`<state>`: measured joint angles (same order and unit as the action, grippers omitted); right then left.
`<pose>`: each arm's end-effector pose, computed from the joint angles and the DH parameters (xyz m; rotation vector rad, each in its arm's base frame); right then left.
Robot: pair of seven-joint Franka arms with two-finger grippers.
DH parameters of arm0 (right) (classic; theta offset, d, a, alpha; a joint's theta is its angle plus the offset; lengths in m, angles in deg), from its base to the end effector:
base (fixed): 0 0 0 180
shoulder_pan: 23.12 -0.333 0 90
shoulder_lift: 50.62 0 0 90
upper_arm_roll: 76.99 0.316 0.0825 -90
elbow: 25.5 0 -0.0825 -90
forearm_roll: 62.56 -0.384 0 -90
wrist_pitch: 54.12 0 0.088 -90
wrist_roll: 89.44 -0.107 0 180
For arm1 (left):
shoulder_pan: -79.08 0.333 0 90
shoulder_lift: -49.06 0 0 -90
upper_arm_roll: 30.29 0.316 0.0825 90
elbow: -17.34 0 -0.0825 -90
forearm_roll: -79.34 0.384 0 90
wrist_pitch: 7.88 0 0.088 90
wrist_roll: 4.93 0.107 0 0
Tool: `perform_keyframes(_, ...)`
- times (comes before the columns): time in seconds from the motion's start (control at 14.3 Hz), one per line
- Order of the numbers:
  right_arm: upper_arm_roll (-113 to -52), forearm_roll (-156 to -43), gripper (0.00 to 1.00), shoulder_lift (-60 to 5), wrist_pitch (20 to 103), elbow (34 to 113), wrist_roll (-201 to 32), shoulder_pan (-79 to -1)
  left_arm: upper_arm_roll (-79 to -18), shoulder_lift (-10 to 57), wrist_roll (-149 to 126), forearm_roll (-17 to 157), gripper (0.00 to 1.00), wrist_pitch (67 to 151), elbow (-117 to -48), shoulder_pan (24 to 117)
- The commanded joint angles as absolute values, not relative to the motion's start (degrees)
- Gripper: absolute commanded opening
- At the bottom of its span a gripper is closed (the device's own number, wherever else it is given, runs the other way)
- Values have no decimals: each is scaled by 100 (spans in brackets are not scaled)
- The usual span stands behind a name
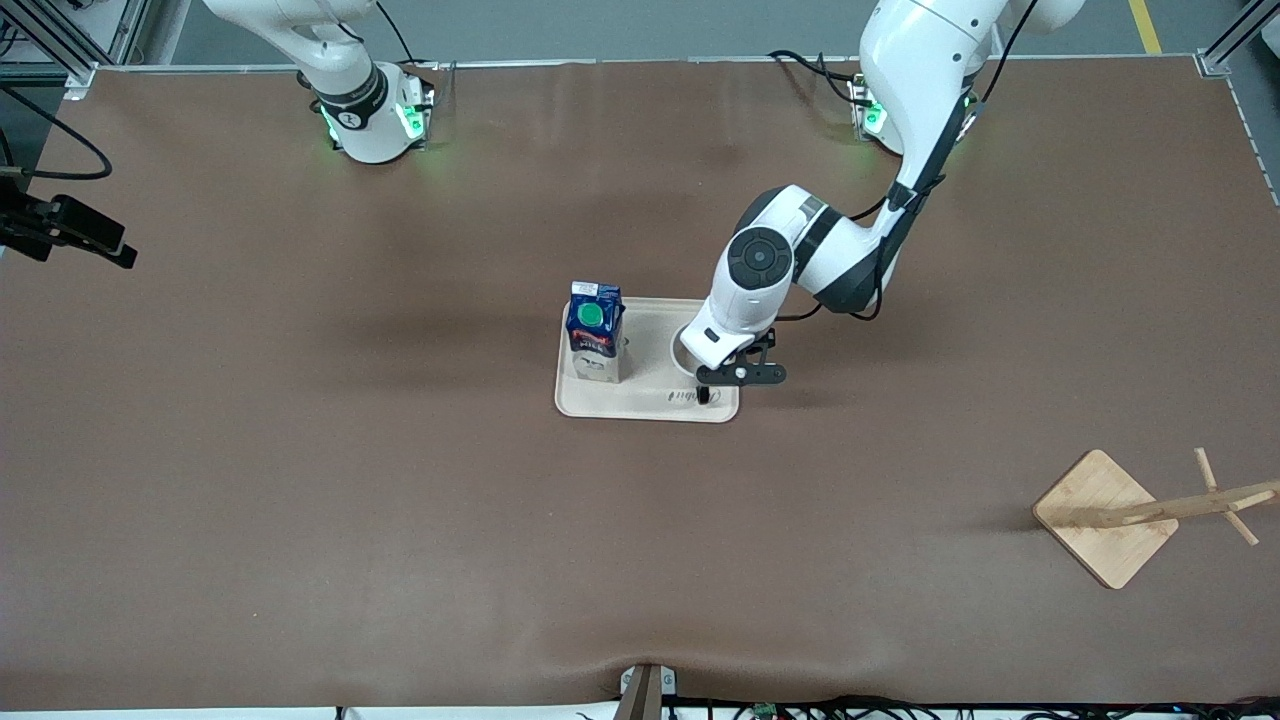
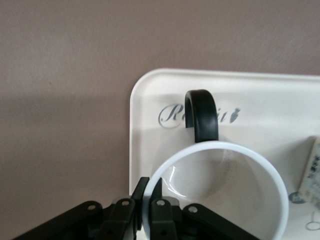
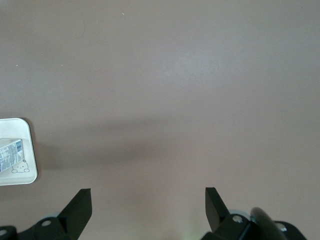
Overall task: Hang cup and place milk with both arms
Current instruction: 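Lower the left gripper and grasp the white mug's rim, then lift the mug with the left gripper and carry it to the wooden stand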
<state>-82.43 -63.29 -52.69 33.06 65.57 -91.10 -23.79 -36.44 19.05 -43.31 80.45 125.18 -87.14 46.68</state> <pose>0.5363 -0.0443 0.6311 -3.1193 0.1744 0.0492 0.5089 -0.3991 0.2477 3.1233 -0.0041 -0.0653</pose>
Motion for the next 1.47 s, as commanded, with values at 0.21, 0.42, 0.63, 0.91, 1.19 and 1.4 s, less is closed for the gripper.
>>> perform_keyframes(0.21,-8148,-6309,100,-5185,3272,6407,-9068,-2242,-3600,2628,-4185,8171,0,11564,-8251,5252)
perform_keyframes(0.42,-8148,-6309,100,-5185,3263,6407,-9076,-2250,-3583,3182,-3457,8171,0,11070,-8119,6024)
perform_keyframes(0.63,-8148,-6309,100,-5176,3263,6415,-9076,-2241,-3609,3710,-2561,8171,0,10780,-8119,6991)
perform_keyframes(0.91,-8148,-6309,100,-5158,3263,6406,-9068,-2285,-3600,3668,-1542,8127,0,10524,-7768,8055)
perform_keyframes(1.19,-8148,-6309,100,-5141,3246,6406,-9068,-2285,-3583,3421,-1232,8189,0,10515,-7215,8426)
perform_keyframes(1.4,-8148,-6326,100,-5132,3254,6406,-9068,-2268,-3565,3167,-994,8163,0,10524,-6916,8750)
